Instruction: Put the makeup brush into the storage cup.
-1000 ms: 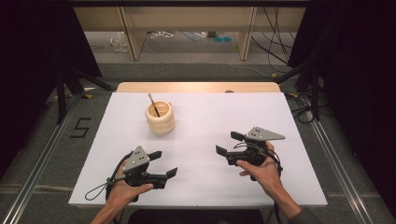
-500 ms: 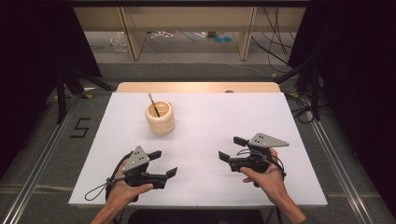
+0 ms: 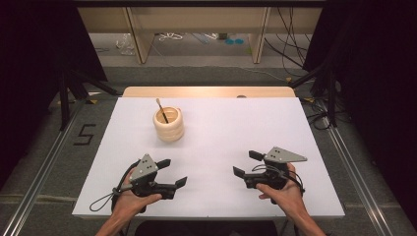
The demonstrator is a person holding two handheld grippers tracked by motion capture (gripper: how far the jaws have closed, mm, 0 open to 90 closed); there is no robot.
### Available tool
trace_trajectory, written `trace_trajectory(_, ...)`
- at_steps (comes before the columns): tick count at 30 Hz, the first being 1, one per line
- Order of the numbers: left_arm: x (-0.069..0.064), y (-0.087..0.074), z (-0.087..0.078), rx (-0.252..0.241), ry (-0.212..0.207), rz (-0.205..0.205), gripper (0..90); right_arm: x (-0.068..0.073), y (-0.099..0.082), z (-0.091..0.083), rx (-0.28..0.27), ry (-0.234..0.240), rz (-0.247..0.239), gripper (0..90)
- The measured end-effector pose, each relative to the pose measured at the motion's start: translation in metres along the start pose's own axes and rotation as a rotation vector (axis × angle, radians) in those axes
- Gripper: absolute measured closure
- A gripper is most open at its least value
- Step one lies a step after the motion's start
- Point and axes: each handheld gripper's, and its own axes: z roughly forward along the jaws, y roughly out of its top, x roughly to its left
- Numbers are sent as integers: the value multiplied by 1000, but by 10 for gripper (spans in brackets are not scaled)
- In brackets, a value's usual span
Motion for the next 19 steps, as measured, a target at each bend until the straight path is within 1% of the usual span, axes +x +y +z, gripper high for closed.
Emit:
trace_trajectory(1,0,0,0,5,5,1,167,0,-1,-1,-1,1,-1,165)
trace_trajectory(2,-1,0,0,8,8,-5,167,0,-2,-2,-2,1,-1,165)
trace_trajectory(3,-1,0,0,6,7,-6,167,0,-3,-4,3,8,9,164)
trace_trajectory(4,-1,0,0,6,7,-5,167,1,-4,-4,-4,5,11,164)
trace_trajectory(5,-1,0,0,5,6,-6,167,1,-5,-6,-2,-5,1,164)
trace_trajectory(6,-1,0,0,5,7,-5,167,1,-6,-5,-14,0,4,164)
trace_trajectory(7,-1,0,0,6,7,-4,167,2,-6,-8,-1,3,4,164)
trace_trajectory(8,-1,0,0,8,7,-2,167,2,-6,-8,-2,-2,-1,164)
trace_trajectory(9,-1,0,0,7,5,7,167,2,-7,-7,-16,-3,-1,164)
trace_trajectory(10,-1,0,0,8,1,14,167,2,-8,-8,-4,-10,-15,164)
trace_trajectory(11,-1,0,0,8,4,6,167,2,-9,-8,2,-8,-12,164)
trace_trajectory(13,-1,0,1,8,3,5,167,1,-9,-7,5,-11,-7,164)
trace_trajectory(14,-1,0,1,8,3,4,167,1,-9,-7,0,4,-6,164)
trace_trajectory(15,-1,0,1,8,3,4,167,1,-10,-6,-12,4,-4,164)
trace_trajectory(16,-1,0,1,9,3,5,167,1,-10,-5,-13,-11,-10,164)
trace_trajectory(18,-2,-1,1,9,2,-4,167,1,-9,-7,-8,-5,-12,164)
trace_trajectory(19,-2,-1,1,11,3,-4,167,0,-9,-7,-16,-3,-9,164)
